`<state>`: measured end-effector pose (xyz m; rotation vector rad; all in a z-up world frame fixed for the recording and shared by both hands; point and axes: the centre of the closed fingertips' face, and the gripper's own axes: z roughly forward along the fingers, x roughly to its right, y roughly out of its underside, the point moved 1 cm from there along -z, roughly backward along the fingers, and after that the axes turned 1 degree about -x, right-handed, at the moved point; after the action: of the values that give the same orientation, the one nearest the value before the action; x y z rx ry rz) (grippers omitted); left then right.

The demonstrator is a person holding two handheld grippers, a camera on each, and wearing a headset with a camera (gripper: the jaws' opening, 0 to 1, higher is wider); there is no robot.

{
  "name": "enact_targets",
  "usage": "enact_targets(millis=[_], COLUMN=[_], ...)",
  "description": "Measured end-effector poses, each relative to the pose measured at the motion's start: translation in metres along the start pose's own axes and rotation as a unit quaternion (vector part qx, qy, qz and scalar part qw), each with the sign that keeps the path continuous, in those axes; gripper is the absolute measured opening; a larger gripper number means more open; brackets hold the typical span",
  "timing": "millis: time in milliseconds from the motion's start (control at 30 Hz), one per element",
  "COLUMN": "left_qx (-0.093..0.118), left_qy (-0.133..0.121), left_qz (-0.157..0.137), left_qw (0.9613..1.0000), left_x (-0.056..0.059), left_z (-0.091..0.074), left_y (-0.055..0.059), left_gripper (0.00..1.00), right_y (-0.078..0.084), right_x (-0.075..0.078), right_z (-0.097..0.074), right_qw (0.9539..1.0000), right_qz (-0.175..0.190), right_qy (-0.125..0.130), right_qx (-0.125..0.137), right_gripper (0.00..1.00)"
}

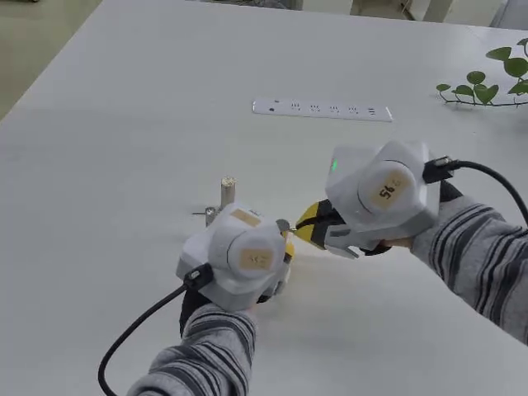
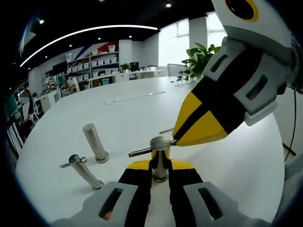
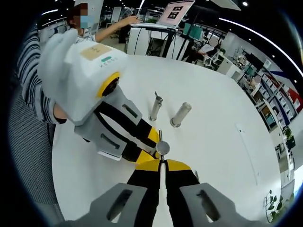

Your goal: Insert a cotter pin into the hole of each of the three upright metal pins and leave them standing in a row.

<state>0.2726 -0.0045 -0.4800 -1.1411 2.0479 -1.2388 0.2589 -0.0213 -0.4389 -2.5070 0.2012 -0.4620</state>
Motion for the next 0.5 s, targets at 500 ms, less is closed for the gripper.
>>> enact_targets(millis=[500], left_qx=[-0.010], left_qy=[-0.025], left_qz=[-0.017], left_qw=[0.9995], left_x=[-0.0009], left_z=[-0.0016], left_y=[0.0008], left_gripper=[0.09], right_y=[-0.0026], right_x=[0.0000], right_z=[0.0008], right_qw=[1.0000], right_qz=[0.003], right_qy=[0.001], right_qx=[0.003], right_gripper=[0.00])
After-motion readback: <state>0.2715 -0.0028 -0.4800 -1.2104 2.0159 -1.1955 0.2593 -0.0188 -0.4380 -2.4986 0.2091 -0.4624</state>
